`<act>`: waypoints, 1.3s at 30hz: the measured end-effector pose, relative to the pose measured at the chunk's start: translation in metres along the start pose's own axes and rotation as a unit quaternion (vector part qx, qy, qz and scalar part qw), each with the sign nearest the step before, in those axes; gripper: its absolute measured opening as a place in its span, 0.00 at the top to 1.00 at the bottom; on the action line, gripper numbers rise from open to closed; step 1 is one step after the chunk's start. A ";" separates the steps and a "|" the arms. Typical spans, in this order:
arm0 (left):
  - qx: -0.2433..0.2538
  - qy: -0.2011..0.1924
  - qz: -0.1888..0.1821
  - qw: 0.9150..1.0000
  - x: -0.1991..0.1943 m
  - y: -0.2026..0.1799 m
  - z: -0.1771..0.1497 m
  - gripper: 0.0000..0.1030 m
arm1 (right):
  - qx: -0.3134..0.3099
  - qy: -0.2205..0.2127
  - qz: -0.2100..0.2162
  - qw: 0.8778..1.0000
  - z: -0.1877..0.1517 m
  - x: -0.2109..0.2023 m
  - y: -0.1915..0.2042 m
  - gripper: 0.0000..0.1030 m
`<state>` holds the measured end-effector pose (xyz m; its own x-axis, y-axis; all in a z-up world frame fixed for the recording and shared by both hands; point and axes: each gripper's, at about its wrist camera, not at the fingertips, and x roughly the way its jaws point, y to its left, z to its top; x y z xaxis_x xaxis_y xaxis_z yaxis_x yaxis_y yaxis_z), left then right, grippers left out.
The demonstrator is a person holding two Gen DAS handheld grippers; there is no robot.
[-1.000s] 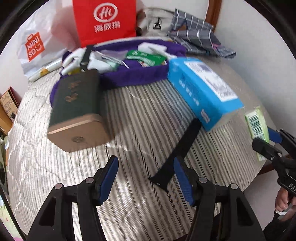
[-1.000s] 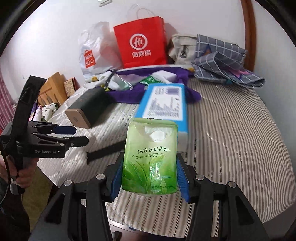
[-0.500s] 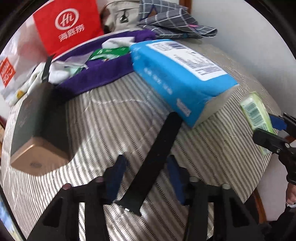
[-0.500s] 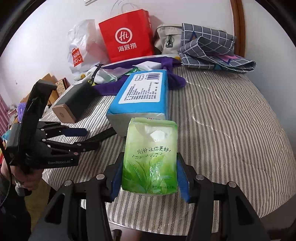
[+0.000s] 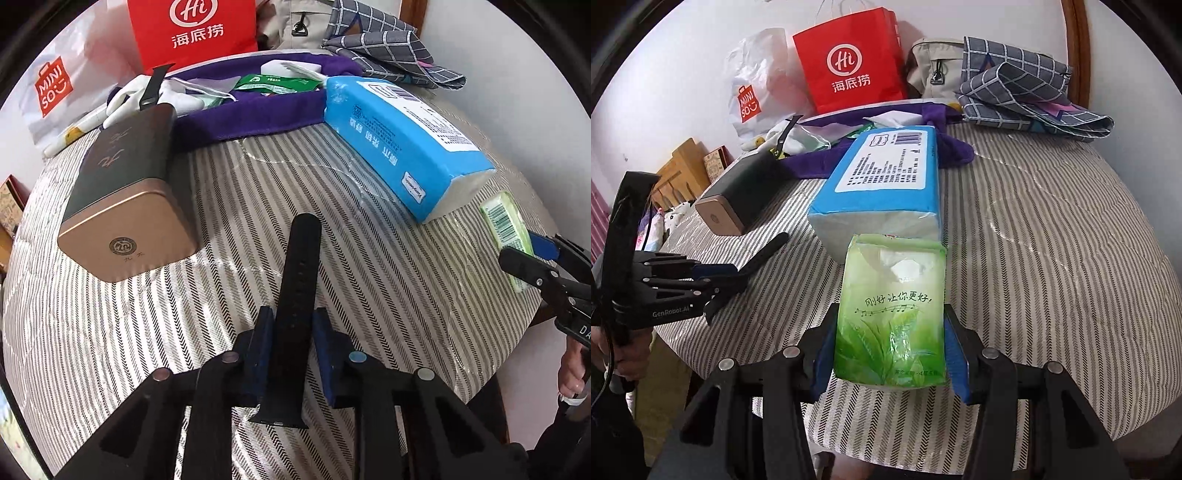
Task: Organize soft objects
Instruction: 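Lift the green pack with the right tool while the left tool grasps the second black strap, then carry the green pack with the right tool while the left tool carries the strap toward the towel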
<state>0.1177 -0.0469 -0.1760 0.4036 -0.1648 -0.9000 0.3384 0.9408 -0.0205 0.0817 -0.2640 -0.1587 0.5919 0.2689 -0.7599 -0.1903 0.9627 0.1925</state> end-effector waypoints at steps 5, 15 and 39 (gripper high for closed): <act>0.035 -0.013 0.010 0.999 0.005 -0.014 0.003 0.60 | -0.004 0.000 0.001 1.000 0.001 0.000 0.003 0.50; 0.018 -0.021 0.025 0.999 0.001 -0.006 0.004 0.81 | -0.004 0.000 0.007 1.000 -0.001 -0.003 0.006 0.50; -0.088 -0.069 0.017 0.994 -0.058 0.041 -0.026 0.81 | -0.033 -0.018 -0.013 0.999 0.018 -0.039 0.026 0.51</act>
<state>0.0865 0.0087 -0.1360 0.5296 -0.1598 -0.8330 0.1742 0.9817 -0.0776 0.0674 -0.2487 -0.1128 0.6257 0.2456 -0.7404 -0.2242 0.9657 0.1309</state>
